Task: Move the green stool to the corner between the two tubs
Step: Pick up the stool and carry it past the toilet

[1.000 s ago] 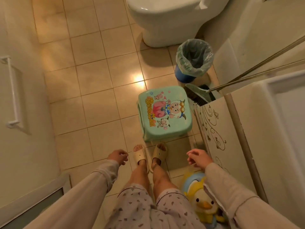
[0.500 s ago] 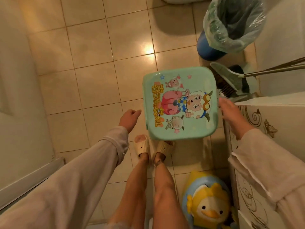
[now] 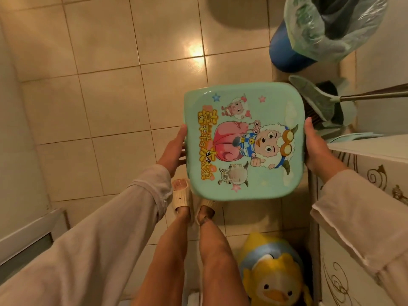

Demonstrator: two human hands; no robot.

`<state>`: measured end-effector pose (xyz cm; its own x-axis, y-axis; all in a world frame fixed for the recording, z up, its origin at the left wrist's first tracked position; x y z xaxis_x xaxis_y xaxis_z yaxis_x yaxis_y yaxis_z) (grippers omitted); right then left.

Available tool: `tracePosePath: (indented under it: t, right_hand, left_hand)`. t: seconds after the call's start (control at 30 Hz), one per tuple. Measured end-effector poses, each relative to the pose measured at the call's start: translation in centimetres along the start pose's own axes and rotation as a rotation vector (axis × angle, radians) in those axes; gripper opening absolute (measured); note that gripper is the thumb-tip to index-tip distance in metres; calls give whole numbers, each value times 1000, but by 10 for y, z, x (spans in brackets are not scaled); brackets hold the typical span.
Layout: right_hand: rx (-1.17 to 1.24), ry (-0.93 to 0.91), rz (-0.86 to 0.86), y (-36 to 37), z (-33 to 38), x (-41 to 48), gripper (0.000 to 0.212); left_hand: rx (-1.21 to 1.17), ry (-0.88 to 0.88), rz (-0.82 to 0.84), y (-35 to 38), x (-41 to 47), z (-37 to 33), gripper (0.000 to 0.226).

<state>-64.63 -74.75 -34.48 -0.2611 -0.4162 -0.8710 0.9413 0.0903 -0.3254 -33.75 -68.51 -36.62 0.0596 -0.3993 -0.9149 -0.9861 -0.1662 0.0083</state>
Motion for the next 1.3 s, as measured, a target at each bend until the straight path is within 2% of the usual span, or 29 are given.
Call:
tracePosePath:
  t: [0.1, 0.23, 0.3, 0.4, 0.5, 0.6, 0.73, 0.9, 1.2, 1.3]
  right_hand:
    - [2, -18, 31, 1, 2, -7, 60]
    - [-31, -48, 167, 9, 3, -40, 48]
    - [-41, -72, 245, 15, 4, -64, 46]
    - [-36, -109, 282, 23, 10, -103, 43]
    - [-8, -163, 263, 26, 24, -145, 54]
    - [14, -212, 272, 30, 44, -191, 58]
    - [3, -262, 307, 39, 74, -248, 57]
    - [-82, -359, 345, 57, 119, -304, 55]
    - [-151, -474, 414, 103, 201, -347, 52]
    - [-193, -474, 450, 130, 217, -349, 50]
  left_hand:
    - [-10, 8, 49, 1, -9, -3, 37]
    - [56, 15, 30, -21, -32, -10, 50]
    - [40, 28, -15, -39, -50, -16, 47]
    - [14, 44, -38, -62, -87, -26, 29]
    - [7, 72, -36, -81, -133, -41, 14]
    - [-7, 105, -67, -102, -184, -55, 15]
    - [-104, 158, -148, -127, -244, -68, 28]
    - [-136, 218, -207, -157, -303, -92, 33]
    - [-237, 361, -248, -217, -341, -153, 18]
    - [-244, 358, -262, -243, -335, -166, 28]
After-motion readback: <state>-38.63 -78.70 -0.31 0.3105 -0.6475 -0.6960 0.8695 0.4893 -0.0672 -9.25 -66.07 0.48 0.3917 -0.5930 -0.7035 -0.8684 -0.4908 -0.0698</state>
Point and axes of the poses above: each hand's wrist, its own x-axis towards the middle knuckle, its own y-axis out of the palm, z = x × y, the point moved 8 cm from there along x, towards the middle knuckle, and after that the axes turned 2 degrees about -x, right-handed, at the moved point
